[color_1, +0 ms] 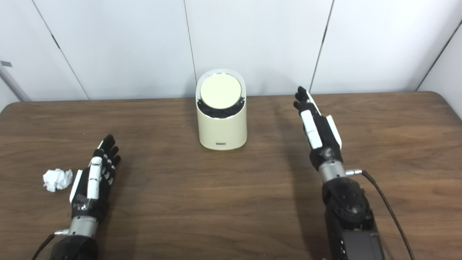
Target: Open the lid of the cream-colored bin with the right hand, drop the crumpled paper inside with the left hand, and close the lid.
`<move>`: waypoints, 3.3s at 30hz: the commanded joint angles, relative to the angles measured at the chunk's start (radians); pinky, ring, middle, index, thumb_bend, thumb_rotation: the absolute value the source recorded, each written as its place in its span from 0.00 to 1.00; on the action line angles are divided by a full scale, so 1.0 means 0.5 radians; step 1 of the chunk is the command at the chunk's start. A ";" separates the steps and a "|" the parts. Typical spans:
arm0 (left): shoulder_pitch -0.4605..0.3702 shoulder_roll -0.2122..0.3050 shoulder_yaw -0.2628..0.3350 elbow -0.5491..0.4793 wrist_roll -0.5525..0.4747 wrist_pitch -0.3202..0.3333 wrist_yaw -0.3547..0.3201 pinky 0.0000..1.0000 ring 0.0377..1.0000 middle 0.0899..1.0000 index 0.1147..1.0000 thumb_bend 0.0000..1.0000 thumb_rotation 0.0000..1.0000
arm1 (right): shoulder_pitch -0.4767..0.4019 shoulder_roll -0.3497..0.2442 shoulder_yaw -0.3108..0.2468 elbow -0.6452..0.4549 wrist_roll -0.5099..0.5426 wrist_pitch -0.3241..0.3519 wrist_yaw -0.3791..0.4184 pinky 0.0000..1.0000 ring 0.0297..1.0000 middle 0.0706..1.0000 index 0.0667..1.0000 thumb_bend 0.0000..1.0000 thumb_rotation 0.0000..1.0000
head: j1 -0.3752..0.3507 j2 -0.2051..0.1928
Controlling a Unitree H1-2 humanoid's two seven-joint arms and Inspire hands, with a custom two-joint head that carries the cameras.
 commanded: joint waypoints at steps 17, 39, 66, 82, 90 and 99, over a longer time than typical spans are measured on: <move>-0.005 -0.044 -0.020 0.086 0.037 -0.125 0.011 1.00 1.00 1.00 0.98 0.41 0.91 | -0.278 -0.132 0.068 -0.014 -0.062 0.040 0.114 1.00 0.99 0.99 0.96 0.63 0.98 | -0.022 -0.046; -0.024 -0.066 -0.029 0.174 0.020 -0.207 -0.006 1.00 1.00 0.99 0.96 0.39 0.85 | -0.541 -0.218 0.273 -0.077 -0.511 0.387 0.144 0.93 0.95 0.96 0.94 0.71 0.67 | -0.017 -0.138; -0.010 -0.053 -0.045 0.272 0.019 -0.277 -0.035 1.00 1.00 1.00 0.99 0.37 0.84 | -0.838 -0.325 0.453 0.010 -0.791 0.488 0.310 0.87 0.96 0.97 0.95 0.96 0.45 | -0.046 -0.257; 0.009 -0.072 -0.046 0.258 0.042 -0.271 -0.010 1.00 1.00 1.00 0.98 0.34 0.87 | -1.048 -0.431 0.655 0.107 -1.016 0.575 0.525 0.84 0.91 0.93 0.94 0.93 0.48 | -0.023 -0.301; 0.016 -0.077 -0.049 0.269 0.043 -0.295 -0.014 1.00 1.00 1.00 0.99 0.31 0.88 | -1.163 -0.456 0.747 0.174 -1.061 0.603 0.688 0.84 0.92 0.94 0.94 0.92 0.44 | -0.029 -0.298; 0.019 -0.090 -0.060 0.286 0.061 -0.314 -0.008 1.00 1.00 1.00 0.99 0.33 0.88 | -1.286 -0.444 0.836 0.286 -1.150 0.635 0.803 0.86 0.92 0.94 0.93 0.92 0.36 | -0.020 -0.287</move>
